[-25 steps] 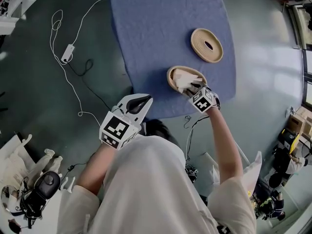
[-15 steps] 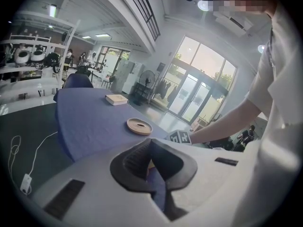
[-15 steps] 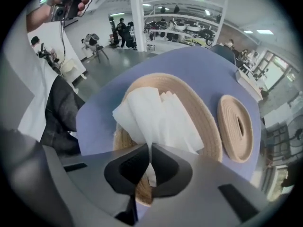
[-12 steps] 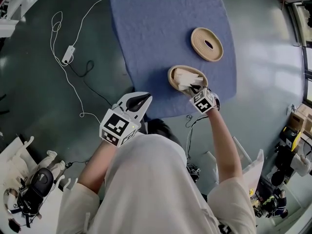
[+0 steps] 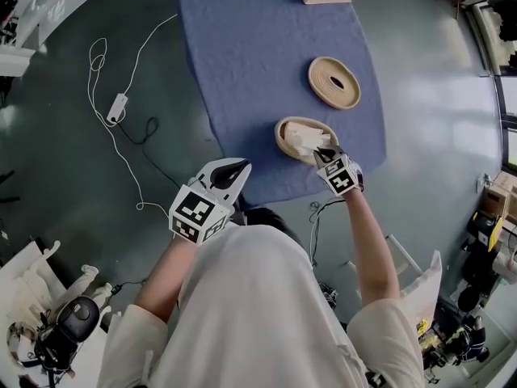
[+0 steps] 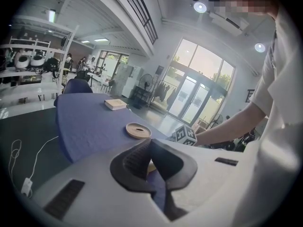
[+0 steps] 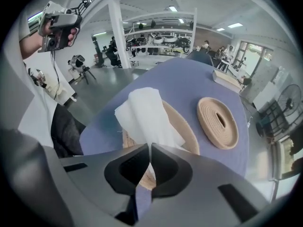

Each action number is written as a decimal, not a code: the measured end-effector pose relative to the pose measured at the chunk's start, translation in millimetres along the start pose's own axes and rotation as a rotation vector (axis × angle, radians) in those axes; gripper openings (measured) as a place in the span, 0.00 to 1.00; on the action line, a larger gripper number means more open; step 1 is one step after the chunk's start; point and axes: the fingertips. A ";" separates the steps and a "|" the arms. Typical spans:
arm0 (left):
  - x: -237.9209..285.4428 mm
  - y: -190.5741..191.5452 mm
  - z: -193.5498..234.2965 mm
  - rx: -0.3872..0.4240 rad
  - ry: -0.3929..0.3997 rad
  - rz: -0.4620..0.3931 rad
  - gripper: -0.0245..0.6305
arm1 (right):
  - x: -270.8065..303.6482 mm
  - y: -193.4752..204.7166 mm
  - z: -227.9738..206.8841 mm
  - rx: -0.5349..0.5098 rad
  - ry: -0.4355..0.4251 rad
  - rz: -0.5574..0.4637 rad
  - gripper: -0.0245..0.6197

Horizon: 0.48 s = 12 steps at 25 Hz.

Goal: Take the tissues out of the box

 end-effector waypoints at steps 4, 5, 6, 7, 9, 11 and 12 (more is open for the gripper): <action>-5.1 1.5 -5.4 0.004 -0.005 -0.009 0.05 | -13.3 -5.3 -0.3 0.049 0.026 -0.065 0.09; -6.2 1.8 -7.2 0.004 -0.006 -0.012 0.05 | -17.5 -6.1 -0.7 0.061 0.034 -0.080 0.09; -7.3 2.1 -8.8 0.005 -0.008 -0.014 0.05 | -21.9 -6.5 -1.1 0.073 0.042 -0.093 0.09; -8.3 2.3 -10.2 0.006 -0.009 -0.017 0.05 | -26.2 -7.0 -1.3 0.085 0.049 -0.105 0.09; -10.3 1.5 -12.9 0.010 -0.010 -0.023 0.05 | -34.8 -8.5 -2.1 0.104 0.067 -0.130 0.09; -12.0 -0.3 -15.9 0.017 -0.010 -0.029 0.05 | -44.3 -10.3 -3.5 0.122 0.088 -0.156 0.09; -12.5 -1.0 -17.3 0.020 -0.010 -0.032 0.05 | -49.0 -11.0 -4.4 0.133 0.098 -0.168 0.09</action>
Point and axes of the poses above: the fingertips, and each gripper's own axes: x forward along the fingers, z to its left, y out of its underside, and after that the axes turned 3 degrees about -z, right-handed
